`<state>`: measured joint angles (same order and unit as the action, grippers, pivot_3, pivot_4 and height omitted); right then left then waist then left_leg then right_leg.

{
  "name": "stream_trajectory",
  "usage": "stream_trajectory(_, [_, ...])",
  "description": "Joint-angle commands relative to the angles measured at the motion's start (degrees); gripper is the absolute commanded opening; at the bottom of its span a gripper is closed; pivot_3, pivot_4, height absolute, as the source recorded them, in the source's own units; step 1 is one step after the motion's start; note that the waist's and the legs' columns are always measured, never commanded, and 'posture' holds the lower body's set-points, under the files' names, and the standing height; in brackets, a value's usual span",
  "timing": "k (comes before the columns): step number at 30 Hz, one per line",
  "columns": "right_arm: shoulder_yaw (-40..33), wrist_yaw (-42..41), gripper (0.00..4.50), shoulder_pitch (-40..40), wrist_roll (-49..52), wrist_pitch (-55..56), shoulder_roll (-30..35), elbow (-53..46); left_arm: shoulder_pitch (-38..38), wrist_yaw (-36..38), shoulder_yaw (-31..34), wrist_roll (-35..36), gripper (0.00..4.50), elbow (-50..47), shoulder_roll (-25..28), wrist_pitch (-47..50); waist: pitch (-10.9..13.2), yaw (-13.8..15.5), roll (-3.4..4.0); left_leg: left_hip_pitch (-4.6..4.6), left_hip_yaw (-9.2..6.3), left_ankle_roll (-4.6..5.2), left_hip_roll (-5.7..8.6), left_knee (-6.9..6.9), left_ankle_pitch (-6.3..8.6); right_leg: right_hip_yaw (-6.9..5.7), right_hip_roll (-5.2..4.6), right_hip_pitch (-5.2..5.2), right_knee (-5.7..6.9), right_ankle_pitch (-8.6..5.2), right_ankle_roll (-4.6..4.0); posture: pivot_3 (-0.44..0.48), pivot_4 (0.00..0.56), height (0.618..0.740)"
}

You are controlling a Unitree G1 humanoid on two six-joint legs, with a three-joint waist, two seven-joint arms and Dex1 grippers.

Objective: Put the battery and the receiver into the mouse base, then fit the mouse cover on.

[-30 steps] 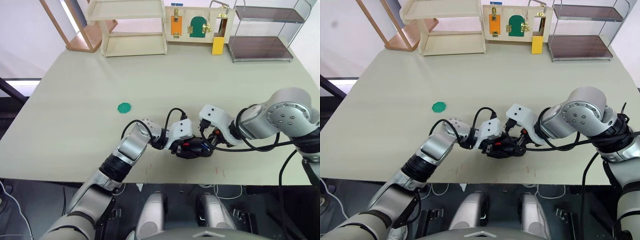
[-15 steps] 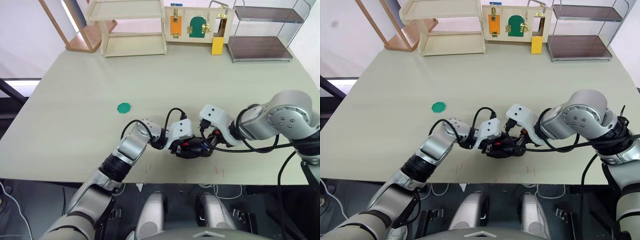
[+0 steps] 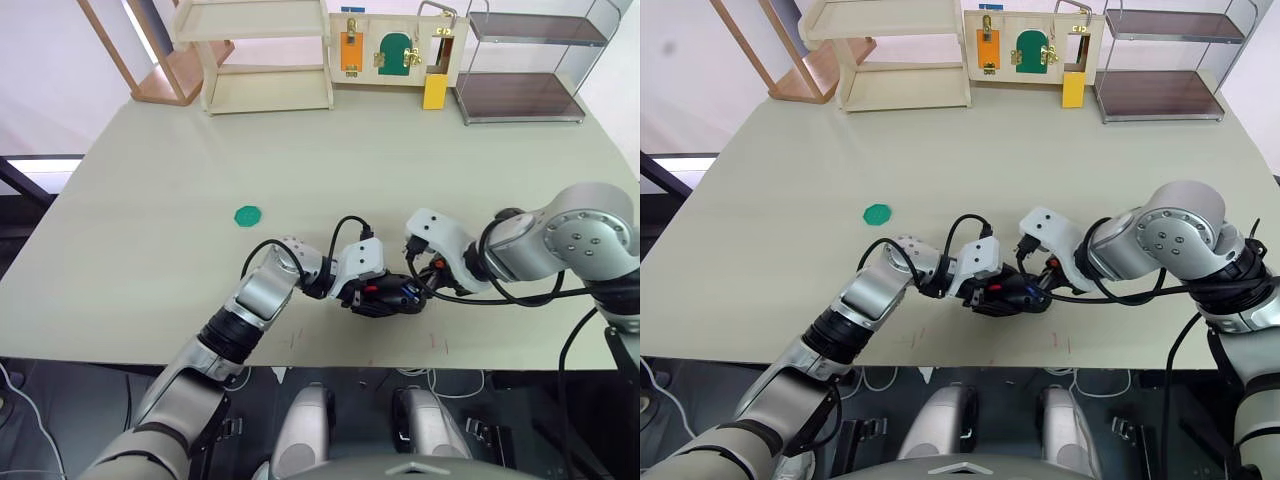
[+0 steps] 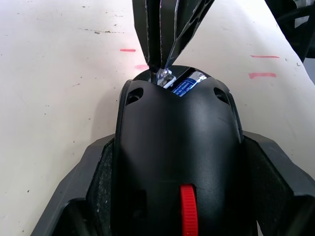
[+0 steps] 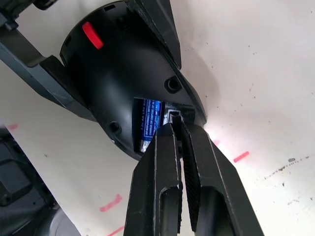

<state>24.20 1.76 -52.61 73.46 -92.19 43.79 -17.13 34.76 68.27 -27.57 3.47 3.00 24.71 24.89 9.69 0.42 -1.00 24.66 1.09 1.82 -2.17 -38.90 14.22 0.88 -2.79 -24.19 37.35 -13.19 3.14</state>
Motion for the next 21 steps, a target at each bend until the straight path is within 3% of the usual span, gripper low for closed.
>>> stream_trajectory(1, [-0.9,0.8,0.00,-0.1,-0.9,-0.3,1.5,-1.3,-0.9,1.6,-2.7,-0.8,2.93,1.0,0.4,0.7,0.0,0.0,0.00,0.00,0.00,0.00,0.00,0.00,0.00,0.00,0.00,0.00,0.00,0.00,0.00,0.000,0.150,0.740])
stream_trajectory(21, [-1.0,-2.5,0.00,0.1,-3.4,-0.3,0.0,-4.3,-0.5,1.5,-2.5,-0.8,2.93,1.1,0.2,0.9,0.0,0.0,0.00,-0.01,0.00,0.00,0.00,0.00,0.00,0.00,0.00,0.00,0.02,0.00,0.00,0.000,0.150,0.740])
